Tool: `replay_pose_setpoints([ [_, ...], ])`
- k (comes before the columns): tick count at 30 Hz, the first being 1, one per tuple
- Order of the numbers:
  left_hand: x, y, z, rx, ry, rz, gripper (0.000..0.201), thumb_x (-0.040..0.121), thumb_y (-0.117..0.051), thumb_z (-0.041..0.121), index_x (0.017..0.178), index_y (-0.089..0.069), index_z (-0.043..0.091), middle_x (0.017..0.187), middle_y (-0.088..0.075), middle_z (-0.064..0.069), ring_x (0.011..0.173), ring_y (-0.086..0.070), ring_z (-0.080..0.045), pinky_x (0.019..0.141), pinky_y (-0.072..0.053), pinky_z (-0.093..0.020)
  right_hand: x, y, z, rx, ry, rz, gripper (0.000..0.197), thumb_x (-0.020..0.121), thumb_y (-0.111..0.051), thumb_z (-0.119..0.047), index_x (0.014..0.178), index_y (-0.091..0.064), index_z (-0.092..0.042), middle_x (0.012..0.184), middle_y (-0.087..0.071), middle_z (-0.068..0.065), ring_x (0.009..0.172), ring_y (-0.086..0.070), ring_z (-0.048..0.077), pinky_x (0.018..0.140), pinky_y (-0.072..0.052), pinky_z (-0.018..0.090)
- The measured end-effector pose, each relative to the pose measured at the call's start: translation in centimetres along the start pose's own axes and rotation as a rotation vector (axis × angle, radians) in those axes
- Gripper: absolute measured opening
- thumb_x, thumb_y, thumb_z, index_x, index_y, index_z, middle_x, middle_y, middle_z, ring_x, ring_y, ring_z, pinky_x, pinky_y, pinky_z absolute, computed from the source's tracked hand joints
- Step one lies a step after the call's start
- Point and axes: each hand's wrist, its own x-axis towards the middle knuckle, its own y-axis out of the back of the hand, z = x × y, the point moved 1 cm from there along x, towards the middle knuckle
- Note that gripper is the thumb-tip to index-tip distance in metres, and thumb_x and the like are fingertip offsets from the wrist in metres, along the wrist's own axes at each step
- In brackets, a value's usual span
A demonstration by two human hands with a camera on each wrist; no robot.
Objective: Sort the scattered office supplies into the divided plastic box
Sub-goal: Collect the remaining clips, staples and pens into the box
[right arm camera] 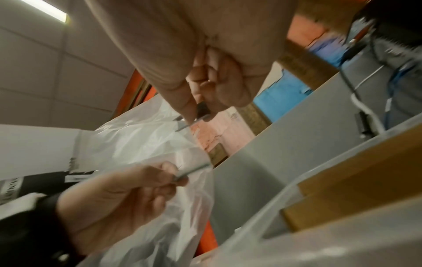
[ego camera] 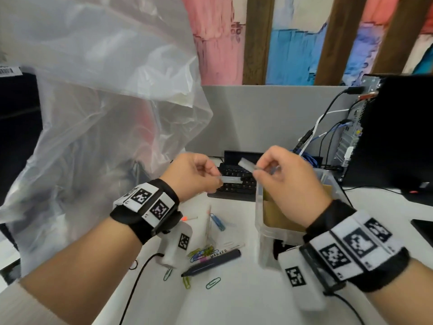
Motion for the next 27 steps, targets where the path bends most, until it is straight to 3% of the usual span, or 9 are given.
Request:
replay_pose_setpoints([
  [3,-0.7,-1.9,2.2,-0.147,-0.037,-0.080,0.017,0.075,-0.072,-0.008,0.071,-0.063,0.006,0.058,-0.066,-0.002,0.054,-0.064,-0.016,0.060,-0.057,-0.027,-0.4,2.1,1.9,0.010,-0.034,0.040,0.011,0.085,-0.065,-0.017,0.078,-0.058,-0.021,0.072,-0.056,-0.010,0.056,-0.046,0.003,0.059,-0.035,0.020],
  [5,-0.9,-3.7,3.0,-0.229,-0.026,-0.117,0.017,0.076,-0.070,-0.011,0.071,-0.063,0.004,0.059,-0.067,-0.002,0.052,-0.063,-0.013,0.054,-0.054,-0.022,-1.1,3.1,3.0,0.014,-0.048,0.044,0.011,0.085,-0.065,-0.016,0.079,-0.058,-0.021,0.076,-0.060,-0.009,0.059,-0.054,0.006,0.062,-0.044,0.023],
  [11,-0.9,-8.1,3.5,-0.363,0.028,-0.169,0.021,0.079,-0.062,-0.014,0.070,-0.061,0.004,0.066,-0.068,-0.011,0.059,-0.065,-0.017,0.061,-0.058,-0.027,-2.9,4.1,5.6,-0.045,-0.104,0.041,0.015,0.084,-0.066,-0.011,0.079,-0.058,-0.023,0.078,-0.063,-0.008,0.063,-0.064,0.015,0.069,-0.053,0.026],
  [20,-1.0,-11.2,2.7,-0.431,0.103,-0.177,0.016,0.078,-0.068,-0.010,0.073,-0.059,0.003,0.070,-0.071,-0.013,0.069,-0.070,-0.018,0.067,-0.059,-0.028,-4.0,4.1,8.8,-0.030,-0.225,-0.028,0.018,0.080,-0.068,-0.008,0.076,-0.061,-0.024,0.063,-0.065,0.002,0.059,-0.063,0.013,0.067,-0.057,0.033],
  [27,-1.0,-11.2,2.5,-0.434,0.077,-0.193,0.012,0.077,-0.070,-0.008,0.074,-0.060,-0.002,0.074,-0.072,-0.015,0.071,-0.070,-0.019,0.064,-0.058,-0.024,-4.6,3.9,9.5,0.080,-0.270,-0.026,0.013,0.084,-0.068,-0.009,0.083,-0.063,-0.021,0.065,-0.068,0.000,0.056,-0.065,0.008,0.067,-0.057,0.027],
])
